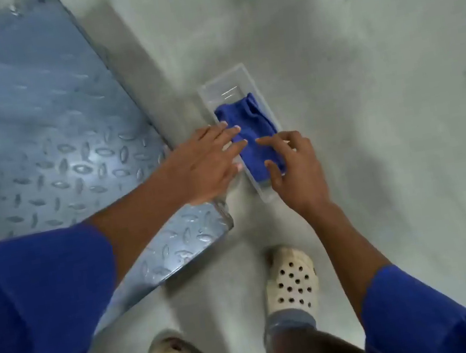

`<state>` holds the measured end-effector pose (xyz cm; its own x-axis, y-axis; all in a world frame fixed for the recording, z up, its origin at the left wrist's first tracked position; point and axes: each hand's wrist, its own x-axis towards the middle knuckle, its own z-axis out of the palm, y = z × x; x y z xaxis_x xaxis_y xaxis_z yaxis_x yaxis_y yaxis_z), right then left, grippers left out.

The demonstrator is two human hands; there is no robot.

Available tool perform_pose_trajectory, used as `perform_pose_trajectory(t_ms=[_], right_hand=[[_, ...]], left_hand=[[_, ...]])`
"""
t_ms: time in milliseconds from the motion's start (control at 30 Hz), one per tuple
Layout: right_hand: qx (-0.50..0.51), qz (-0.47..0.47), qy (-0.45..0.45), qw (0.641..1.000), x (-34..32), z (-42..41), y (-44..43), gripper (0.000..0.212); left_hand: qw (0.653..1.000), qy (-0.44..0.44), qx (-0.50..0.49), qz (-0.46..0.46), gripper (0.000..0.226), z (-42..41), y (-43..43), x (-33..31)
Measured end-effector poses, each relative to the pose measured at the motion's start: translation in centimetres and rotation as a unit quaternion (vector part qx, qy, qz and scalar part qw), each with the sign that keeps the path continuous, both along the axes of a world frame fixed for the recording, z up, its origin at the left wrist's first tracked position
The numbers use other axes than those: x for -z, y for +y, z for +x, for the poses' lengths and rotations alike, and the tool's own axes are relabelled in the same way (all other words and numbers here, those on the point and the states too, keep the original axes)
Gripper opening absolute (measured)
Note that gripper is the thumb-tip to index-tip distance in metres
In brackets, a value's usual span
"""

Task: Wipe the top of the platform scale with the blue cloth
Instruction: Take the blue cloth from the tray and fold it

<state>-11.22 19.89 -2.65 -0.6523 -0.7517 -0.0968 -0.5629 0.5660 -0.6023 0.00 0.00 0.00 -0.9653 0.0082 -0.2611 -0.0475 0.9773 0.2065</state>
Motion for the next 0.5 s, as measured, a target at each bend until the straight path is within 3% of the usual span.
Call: perform_pose_trajectory(t_ms=[167,333,500], right_hand=[[0.051,0.015,0.006,0.999,6.3,1.6,-1.3,0.040],[0.110,0.005,0.040,0.993,9.4,2.1,-1.5,0.047],[0.095,0.078,0.027,0.992,10.3,1.8,-1.4,0.068]], left_hand=[[0.992,-0.091,0.046,-0.076,0.056,-4.6,-0.9,5.8],[0.986,-0.091,0.057,-0.129,0.053,-8.5,-2.1,9.0],[0.992,-0.111,0.040,-0.044,0.042,-10.7,-2.2,8.7]])
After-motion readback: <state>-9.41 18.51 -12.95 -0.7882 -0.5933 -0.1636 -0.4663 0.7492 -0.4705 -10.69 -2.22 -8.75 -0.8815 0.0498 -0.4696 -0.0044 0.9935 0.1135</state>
